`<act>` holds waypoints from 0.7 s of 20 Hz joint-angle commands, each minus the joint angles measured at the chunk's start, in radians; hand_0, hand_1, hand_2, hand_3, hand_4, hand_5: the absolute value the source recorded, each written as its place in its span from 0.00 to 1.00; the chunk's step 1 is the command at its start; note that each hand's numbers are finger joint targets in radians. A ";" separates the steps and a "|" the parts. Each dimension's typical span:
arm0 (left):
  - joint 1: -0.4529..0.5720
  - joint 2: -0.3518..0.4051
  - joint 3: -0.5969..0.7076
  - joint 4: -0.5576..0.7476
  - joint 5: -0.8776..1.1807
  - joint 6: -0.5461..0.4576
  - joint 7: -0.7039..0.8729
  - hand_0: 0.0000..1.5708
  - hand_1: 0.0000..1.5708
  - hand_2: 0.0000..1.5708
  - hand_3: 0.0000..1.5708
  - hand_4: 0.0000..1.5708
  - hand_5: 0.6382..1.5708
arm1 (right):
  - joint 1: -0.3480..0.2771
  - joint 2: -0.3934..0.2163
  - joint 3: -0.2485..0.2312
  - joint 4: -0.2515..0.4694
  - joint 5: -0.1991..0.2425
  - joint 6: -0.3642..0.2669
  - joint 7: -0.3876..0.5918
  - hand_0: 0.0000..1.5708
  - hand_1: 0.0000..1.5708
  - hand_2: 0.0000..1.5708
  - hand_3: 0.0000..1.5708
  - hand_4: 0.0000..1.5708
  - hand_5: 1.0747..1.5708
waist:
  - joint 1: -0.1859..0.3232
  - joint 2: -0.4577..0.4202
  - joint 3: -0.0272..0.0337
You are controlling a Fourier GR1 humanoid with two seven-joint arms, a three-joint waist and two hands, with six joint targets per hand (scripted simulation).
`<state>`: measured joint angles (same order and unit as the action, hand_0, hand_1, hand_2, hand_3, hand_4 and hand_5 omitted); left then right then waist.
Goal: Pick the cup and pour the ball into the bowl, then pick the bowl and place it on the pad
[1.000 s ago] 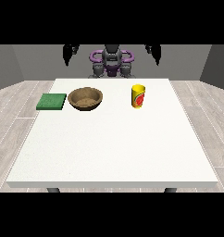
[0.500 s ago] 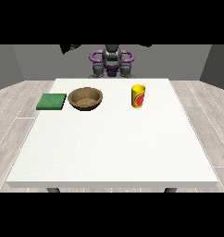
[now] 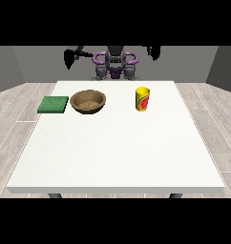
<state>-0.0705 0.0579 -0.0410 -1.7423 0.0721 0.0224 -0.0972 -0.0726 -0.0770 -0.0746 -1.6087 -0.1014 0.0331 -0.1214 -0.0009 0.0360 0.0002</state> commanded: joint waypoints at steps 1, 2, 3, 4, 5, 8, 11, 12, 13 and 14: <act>-0.108 0.037 0.065 0.095 -0.013 -0.010 -0.077 0.00 0.00 0.00 0.00 0.00 0.73 | -0.065 -0.013 -0.020 0.069 0.006 0.022 -0.108 0.00 0.00 0.00 0.00 0.00 0.99 | -0.022 0.154 -0.0001; -0.151 0.077 0.138 0.133 0.011 -0.011 -0.074 0.00 0.00 0.00 0.00 0.00 0.71 | -0.051 -0.038 -0.018 0.051 -0.017 0.068 -0.094 0.00 0.00 0.00 0.00 0.00 0.98 | -0.055 0.149 -0.0003; -0.170 0.107 0.154 0.160 0.027 -0.051 -0.109 0.00 0.00 0.00 0.00 0.00 0.69 | -0.084 -0.028 -0.040 0.073 -0.021 0.047 -0.126 0.00 0.00 0.00 0.00 0.00 0.98 | -0.045 0.178 -0.0003; -0.165 0.083 0.114 0.172 -0.003 -0.041 -0.127 0.00 0.00 0.00 0.00 0.00 0.68 | -0.151 -0.051 -0.059 0.114 -0.018 0.036 -0.074 0.00 0.00 0.00 0.00 0.00 0.98 | -0.008 0.182 -0.0003; -0.201 0.081 0.120 0.191 -0.039 0.001 -0.119 0.00 0.00 0.00 0.00 0.00 0.66 | -0.160 -0.074 -0.078 0.137 -0.042 0.077 -0.116 0.00 0.00 0.00 0.00 0.00 0.98 | -0.034 0.202 0.0000; -0.234 0.123 0.191 0.351 -0.008 -0.041 -0.197 0.00 0.00 0.00 0.00 0.00 0.66 | -0.121 -0.049 -0.026 0.122 0.007 0.060 -0.107 0.00 0.00 0.00 0.00 0.00 0.98 | -0.064 0.179 -0.0005; -0.248 0.103 0.165 0.416 -0.030 -0.041 -0.226 0.00 0.00 0.00 0.00 0.00 0.66 | -0.203 -0.115 -0.115 0.222 -0.039 0.082 -0.096 0.00 0.00 0.00 0.00 0.00 0.98 | -0.037 0.149 -0.0003; -0.325 0.127 0.182 0.406 -0.014 -0.044 -0.173 0.00 0.00 0.00 0.00 0.00 0.65 | -0.228 -0.090 -0.110 0.274 -0.008 0.060 -0.195 0.00 0.00 0.00 0.00 0.00 0.98 | -0.032 0.194 -0.0001; -0.310 0.081 0.154 0.465 -0.064 0.009 -0.222 0.00 0.00 0.00 0.00 0.00 0.67 | -0.224 -0.113 -0.113 0.249 -0.044 0.094 -0.124 0.00 0.00 0.00 0.00 0.00 0.98 | -0.064 0.153 -0.0002; -0.289 0.076 0.182 0.517 -0.063 0.015 -0.316 0.00 0.00 0.00 0.00 0.00 0.67 | -0.213 -0.136 -0.094 0.201 -0.035 0.121 -0.107 0.00 0.00 0.00 0.00 0.00 0.98 | -0.087 0.185 -0.0006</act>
<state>-0.3391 0.1536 0.1250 -1.3462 0.0371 0.0088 -0.3079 -0.2635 -0.1751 -0.1631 -1.4151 -0.1320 0.1184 -0.2386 -0.0593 0.2100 0.0000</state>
